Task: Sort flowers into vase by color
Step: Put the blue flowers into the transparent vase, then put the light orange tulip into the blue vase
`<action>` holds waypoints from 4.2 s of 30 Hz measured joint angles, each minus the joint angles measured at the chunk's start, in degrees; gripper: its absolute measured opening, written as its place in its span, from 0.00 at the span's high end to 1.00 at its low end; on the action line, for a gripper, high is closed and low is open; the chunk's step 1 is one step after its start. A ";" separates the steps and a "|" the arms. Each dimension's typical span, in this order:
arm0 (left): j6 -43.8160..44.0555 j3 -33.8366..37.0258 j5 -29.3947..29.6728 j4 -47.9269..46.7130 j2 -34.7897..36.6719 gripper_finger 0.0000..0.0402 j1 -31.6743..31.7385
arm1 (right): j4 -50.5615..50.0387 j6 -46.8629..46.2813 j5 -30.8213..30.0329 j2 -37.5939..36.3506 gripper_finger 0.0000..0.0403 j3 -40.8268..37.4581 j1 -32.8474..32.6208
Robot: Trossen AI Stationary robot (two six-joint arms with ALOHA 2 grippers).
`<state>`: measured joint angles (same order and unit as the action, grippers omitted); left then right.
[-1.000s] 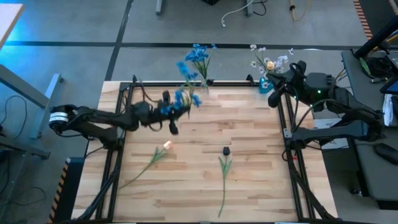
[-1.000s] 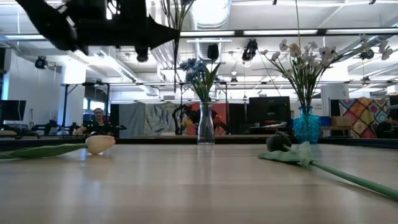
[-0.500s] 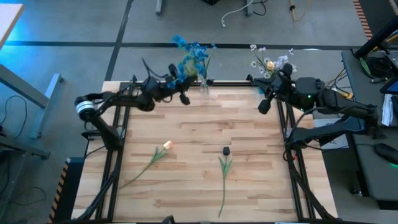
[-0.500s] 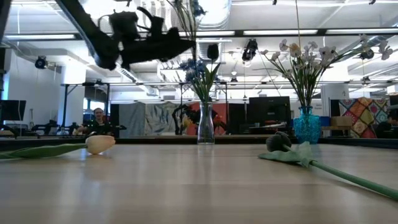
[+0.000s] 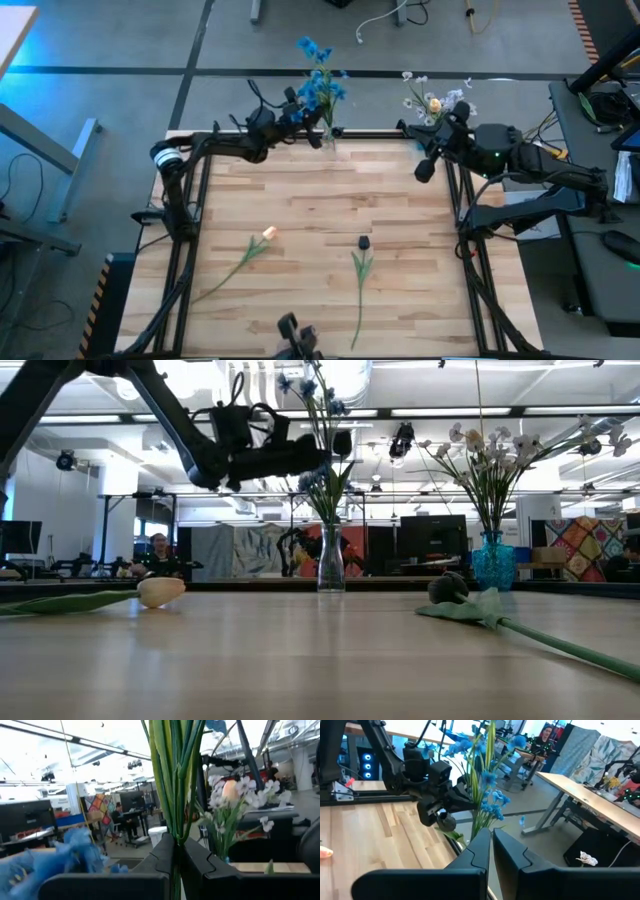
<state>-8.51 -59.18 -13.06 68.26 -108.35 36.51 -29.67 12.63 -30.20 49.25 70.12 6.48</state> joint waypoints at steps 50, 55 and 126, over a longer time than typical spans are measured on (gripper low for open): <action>-13.68 2.00 0.52 -40.22 10.54 0.61 0.06 | -0.19 2.15 0.13 1.89 0.96 -0.11 0.02; -14.58 6.44 0.74 -43.27 17.06 0.61 -0.94 | 0.06 5.25 1.67 1.54 0.97 -2.11 0.03; 57.70 14.96 15.23 -113.49 25.13 0.65 -56.50 | 39.43 -4.10 23.15 -6.71 0.98 -46.51 -0.63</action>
<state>49.19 -44.22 2.17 -45.23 -83.22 -19.98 9.76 8.54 -7.05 42.54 23.62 5.85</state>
